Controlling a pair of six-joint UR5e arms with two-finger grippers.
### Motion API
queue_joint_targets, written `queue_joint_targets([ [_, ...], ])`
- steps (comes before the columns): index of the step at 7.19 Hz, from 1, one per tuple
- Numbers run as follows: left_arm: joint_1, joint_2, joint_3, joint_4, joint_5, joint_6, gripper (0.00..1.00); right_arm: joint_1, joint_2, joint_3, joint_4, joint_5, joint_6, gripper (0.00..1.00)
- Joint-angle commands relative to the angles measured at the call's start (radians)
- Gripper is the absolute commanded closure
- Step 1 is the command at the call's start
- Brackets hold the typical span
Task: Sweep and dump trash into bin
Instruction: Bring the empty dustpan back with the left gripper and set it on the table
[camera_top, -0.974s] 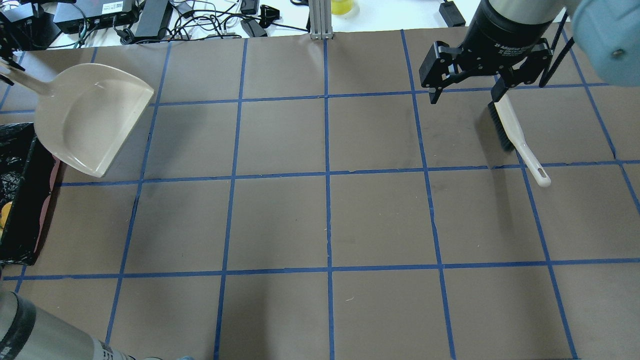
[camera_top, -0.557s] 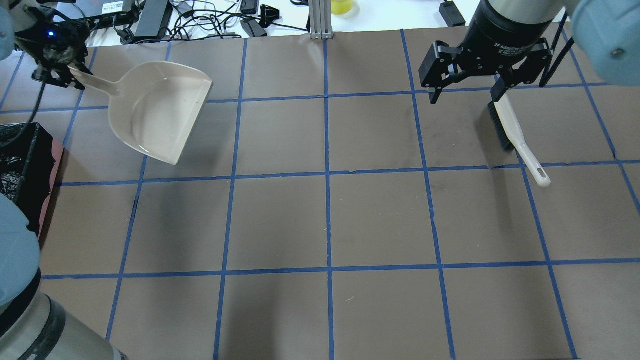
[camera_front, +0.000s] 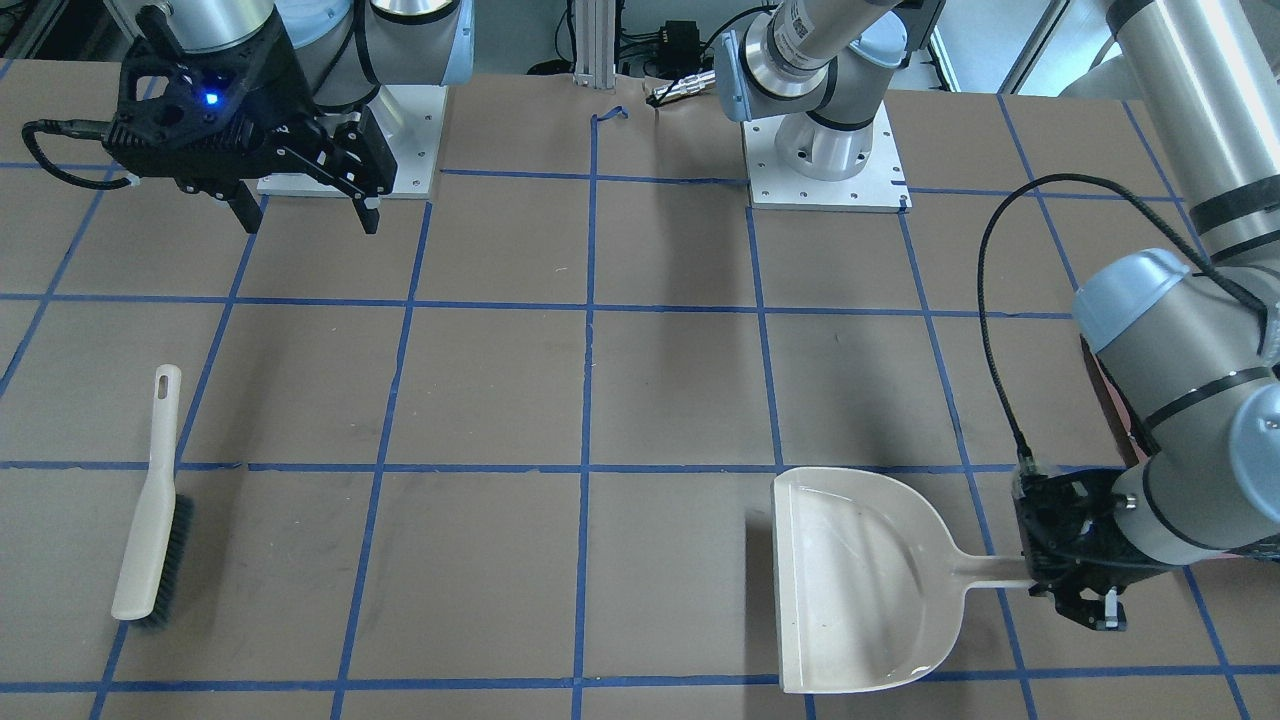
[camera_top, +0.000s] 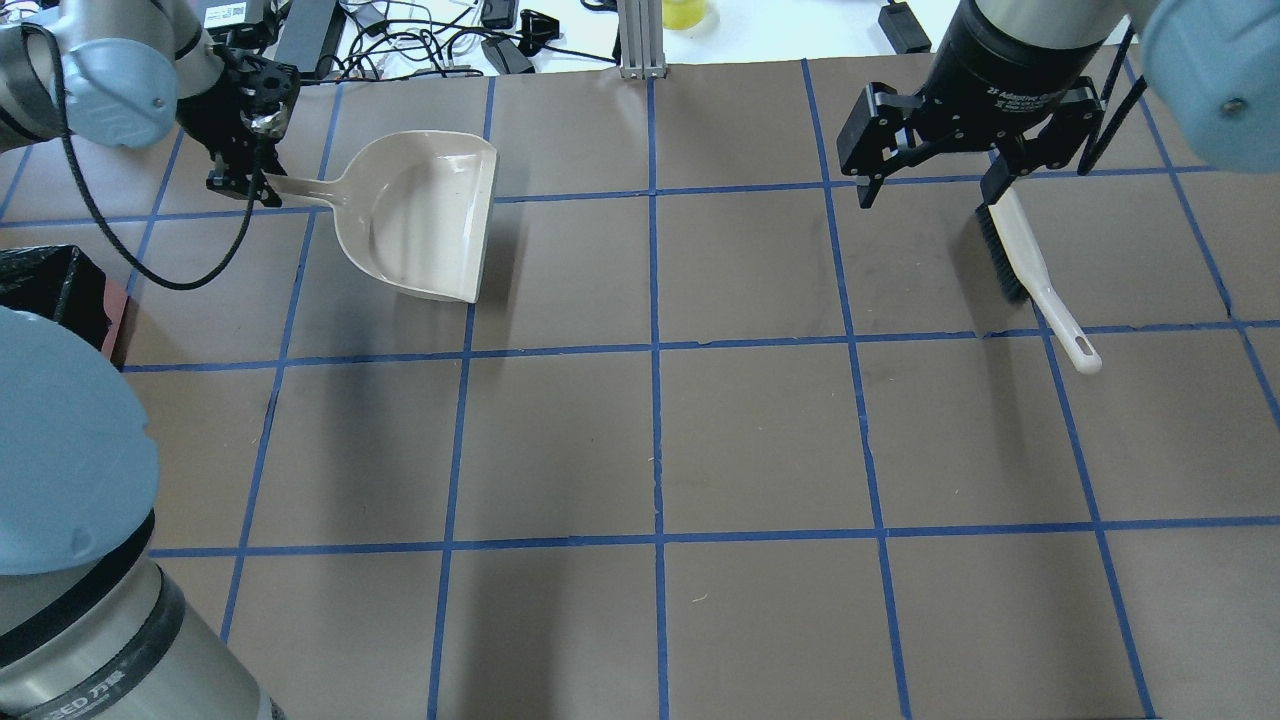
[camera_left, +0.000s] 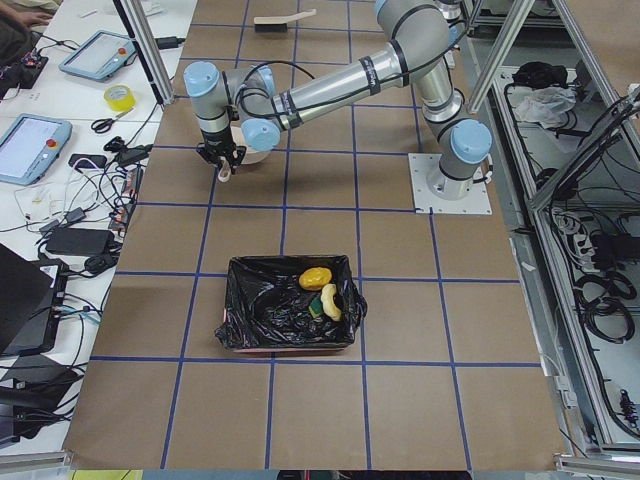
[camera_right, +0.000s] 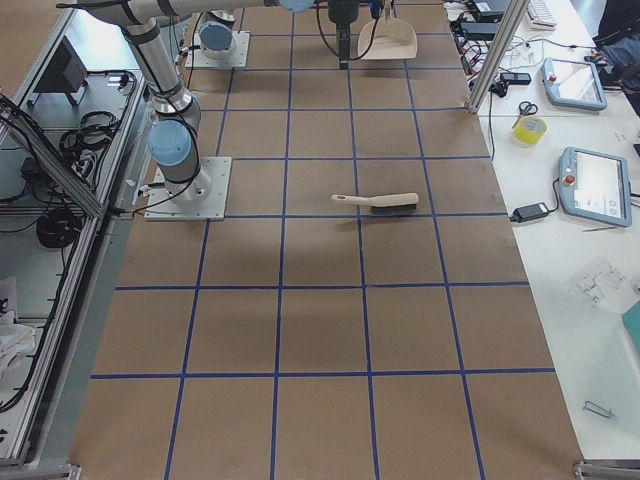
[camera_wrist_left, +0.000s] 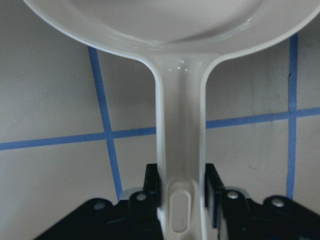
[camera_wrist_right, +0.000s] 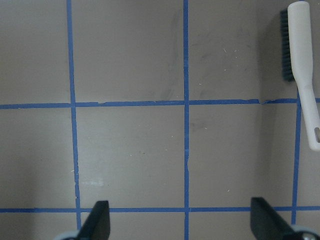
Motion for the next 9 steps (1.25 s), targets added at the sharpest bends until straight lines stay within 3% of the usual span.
queue_joint_targets([
  [1,-0.038,-0.035,-0.001,0.043,0.001,-0.035,1.0,0.0,0.0,0.0,0.0,0.0,0.0,0.0],
  [9,-0.038,-0.049,-0.058,0.059,0.004,-0.038,1.0,0.0,0.006,0.0,0.0,0.0,-0.002,0.0],
])
